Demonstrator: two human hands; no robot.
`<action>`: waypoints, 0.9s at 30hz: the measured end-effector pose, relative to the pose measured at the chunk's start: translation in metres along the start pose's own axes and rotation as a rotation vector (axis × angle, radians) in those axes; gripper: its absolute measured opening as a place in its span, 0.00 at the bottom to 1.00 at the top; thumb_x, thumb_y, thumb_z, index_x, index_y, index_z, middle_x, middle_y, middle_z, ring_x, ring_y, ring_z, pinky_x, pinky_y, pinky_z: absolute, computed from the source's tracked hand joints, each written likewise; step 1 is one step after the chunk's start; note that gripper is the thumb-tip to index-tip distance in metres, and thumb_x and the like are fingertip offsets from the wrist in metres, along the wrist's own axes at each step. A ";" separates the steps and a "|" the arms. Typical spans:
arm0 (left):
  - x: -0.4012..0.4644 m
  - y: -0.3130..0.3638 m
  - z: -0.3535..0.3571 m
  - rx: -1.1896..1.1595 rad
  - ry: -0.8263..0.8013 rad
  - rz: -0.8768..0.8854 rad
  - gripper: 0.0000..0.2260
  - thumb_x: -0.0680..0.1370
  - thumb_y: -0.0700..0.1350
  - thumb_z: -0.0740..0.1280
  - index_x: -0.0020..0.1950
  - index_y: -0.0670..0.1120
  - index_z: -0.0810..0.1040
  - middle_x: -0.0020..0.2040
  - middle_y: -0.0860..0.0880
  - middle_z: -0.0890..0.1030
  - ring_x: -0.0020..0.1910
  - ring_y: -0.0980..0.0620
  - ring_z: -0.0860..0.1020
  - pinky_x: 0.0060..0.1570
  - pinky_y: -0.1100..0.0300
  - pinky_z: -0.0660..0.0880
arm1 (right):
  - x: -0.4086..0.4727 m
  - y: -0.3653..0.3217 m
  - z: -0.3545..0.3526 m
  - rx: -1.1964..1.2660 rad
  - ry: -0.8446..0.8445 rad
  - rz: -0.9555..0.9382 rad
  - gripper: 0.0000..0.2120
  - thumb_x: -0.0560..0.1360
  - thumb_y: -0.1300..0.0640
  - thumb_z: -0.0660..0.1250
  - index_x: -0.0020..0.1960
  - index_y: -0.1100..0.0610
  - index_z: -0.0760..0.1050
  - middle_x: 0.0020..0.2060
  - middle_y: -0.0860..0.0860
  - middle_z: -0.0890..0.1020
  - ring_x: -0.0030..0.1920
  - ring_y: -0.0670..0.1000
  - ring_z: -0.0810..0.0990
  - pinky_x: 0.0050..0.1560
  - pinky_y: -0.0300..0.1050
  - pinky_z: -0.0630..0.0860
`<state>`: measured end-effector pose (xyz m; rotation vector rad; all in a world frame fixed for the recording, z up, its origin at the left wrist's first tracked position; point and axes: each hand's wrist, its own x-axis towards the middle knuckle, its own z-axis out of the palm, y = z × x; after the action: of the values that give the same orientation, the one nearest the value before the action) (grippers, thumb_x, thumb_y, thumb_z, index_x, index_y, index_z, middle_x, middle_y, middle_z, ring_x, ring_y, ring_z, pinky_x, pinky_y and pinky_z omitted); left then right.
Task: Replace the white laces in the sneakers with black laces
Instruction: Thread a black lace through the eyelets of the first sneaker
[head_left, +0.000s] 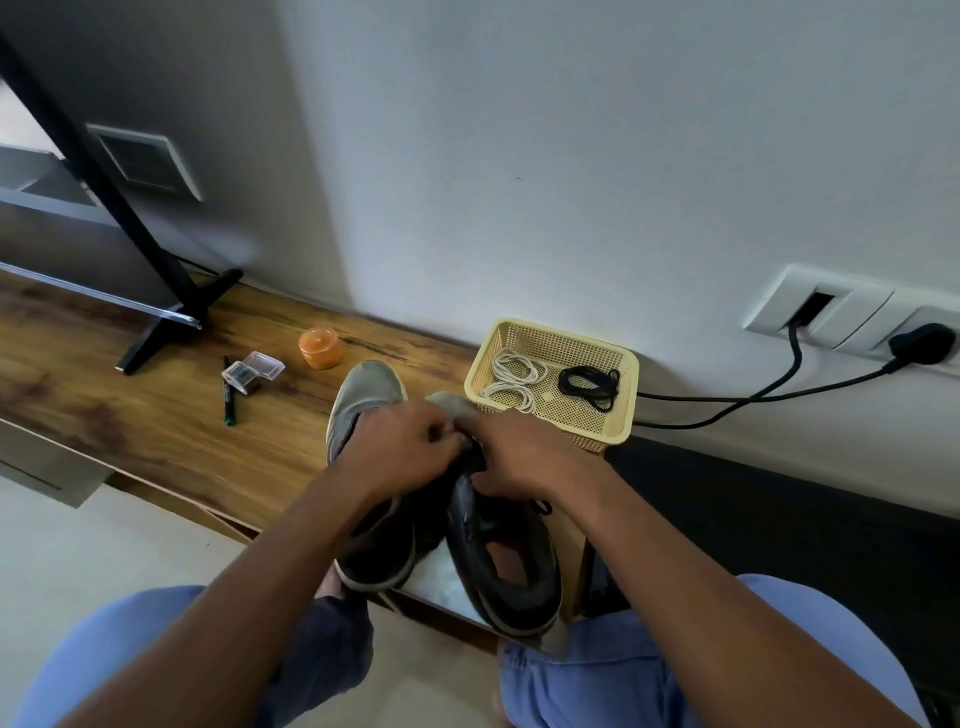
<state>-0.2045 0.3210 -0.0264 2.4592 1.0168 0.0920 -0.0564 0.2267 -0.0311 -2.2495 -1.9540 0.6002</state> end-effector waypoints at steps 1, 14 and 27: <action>0.000 0.001 -0.007 -0.165 -0.002 0.002 0.13 0.79 0.51 0.70 0.37 0.48 0.79 0.33 0.52 0.80 0.38 0.54 0.80 0.43 0.57 0.74 | 0.000 0.001 0.004 0.017 0.028 0.020 0.25 0.73 0.51 0.69 0.69 0.41 0.68 0.53 0.52 0.83 0.54 0.59 0.82 0.43 0.48 0.72; 0.007 -0.041 -0.090 -1.289 0.649 -0.203 0.17 0.86 0.52 0.59 0.39 0.49 0.74 0.29 0.52 0.64 0.26 0.54 0.61 0.26 0.60 0.64 | 0.002 0.004 0.005 0.089 -0.004 0.133 0.08 0.72 0.56 0.70 0.48 0.45 0.78 0.47 0.44 0.80 0.48 0.51 0.79 0.42 0.44 0.71; 0.000 -0.031 -0.087 -1.040 0.517 -0.087 0.21 0.88 0.52 0.55 0.41 0.45 0.78 0.28 0.50 0.68 0.26 0.54 0.63 0.26 0.60 0.61 | 0.018 -0.004 0.019 0.374 0.279 0.136 0.08 0.79 0.58 0.63 0.55 0.52 0.78 0.42 0.49 0.82 0.42 0.52 0.80 0.41 0.45 0.70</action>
<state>-0.2451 0.3752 0.0361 1.4423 0.9190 0.9934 -0.0650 0.2412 -0.0513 -2.1061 -1.4337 0.5725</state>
